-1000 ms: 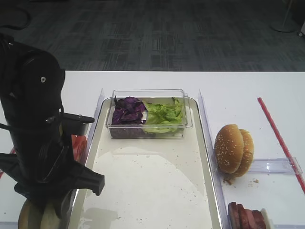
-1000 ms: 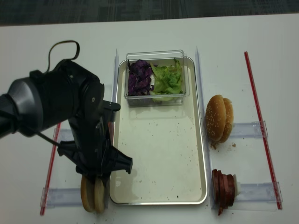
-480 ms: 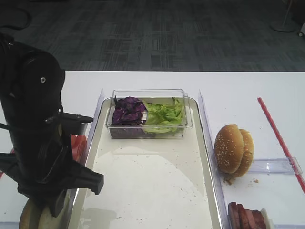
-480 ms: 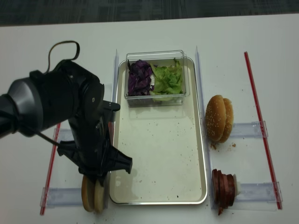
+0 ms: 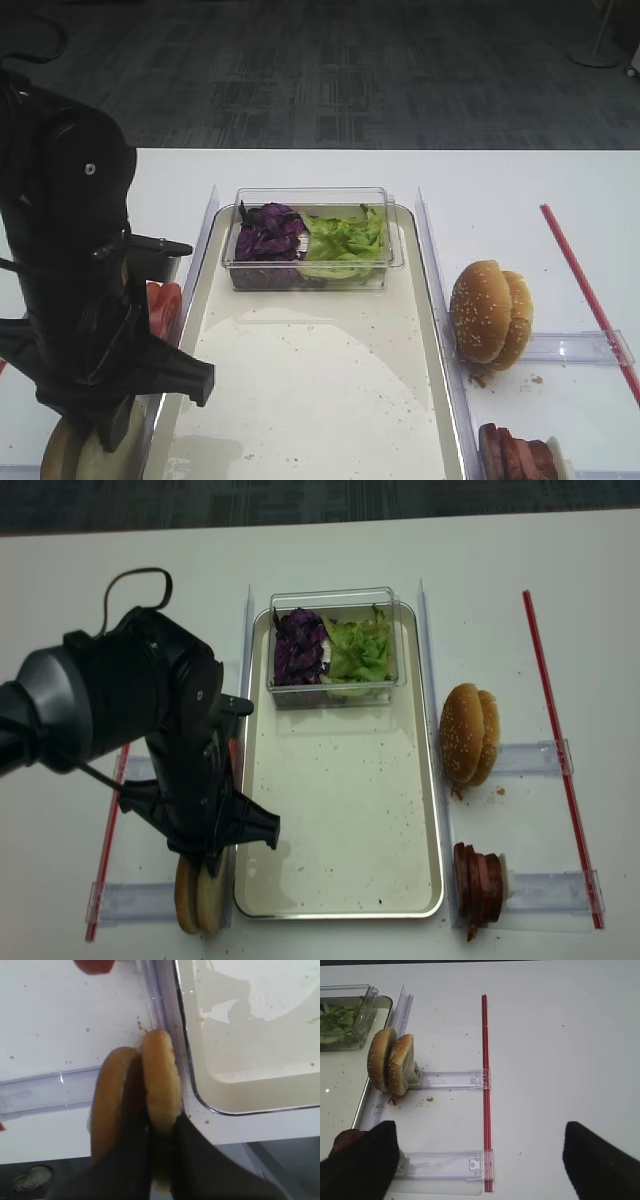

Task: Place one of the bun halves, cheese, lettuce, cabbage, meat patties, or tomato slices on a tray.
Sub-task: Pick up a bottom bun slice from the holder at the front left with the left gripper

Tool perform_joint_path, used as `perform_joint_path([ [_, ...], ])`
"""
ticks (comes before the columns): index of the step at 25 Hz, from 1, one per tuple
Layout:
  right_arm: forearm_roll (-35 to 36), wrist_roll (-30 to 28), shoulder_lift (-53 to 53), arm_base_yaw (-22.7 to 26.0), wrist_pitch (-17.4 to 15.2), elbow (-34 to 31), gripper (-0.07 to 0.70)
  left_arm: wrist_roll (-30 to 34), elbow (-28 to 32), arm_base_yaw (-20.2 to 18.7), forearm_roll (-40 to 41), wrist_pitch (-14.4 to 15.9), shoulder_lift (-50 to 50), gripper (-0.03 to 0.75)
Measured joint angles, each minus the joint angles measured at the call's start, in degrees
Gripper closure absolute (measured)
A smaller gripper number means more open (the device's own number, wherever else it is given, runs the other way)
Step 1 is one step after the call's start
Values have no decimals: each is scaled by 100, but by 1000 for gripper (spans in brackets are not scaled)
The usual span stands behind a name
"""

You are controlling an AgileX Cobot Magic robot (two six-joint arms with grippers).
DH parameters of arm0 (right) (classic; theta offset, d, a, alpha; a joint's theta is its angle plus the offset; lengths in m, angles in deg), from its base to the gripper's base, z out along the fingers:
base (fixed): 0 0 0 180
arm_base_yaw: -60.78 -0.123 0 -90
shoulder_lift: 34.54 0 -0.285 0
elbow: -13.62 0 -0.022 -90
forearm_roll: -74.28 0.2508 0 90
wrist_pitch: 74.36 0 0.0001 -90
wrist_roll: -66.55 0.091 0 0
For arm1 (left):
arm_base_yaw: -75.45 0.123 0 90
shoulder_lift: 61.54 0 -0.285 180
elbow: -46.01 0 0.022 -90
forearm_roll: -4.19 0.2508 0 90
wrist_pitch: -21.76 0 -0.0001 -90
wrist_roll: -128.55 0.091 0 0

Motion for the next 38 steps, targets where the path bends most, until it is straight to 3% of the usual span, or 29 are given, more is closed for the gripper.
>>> perform_joint_path([
  [11,0,0,0,0,0,0,-45,0,-22,0,-30,118,0,678],
  [20,0,0,0,0,0,0,-45,0,-607,0,24,419,-4,680],
  [26,0,0,0,0,0,0,-45,0,-885,0,-75,431,-13,681],
  [38,0,0,0,0,0,0,-45,270,-907,0,-305,431,-13,682],
])
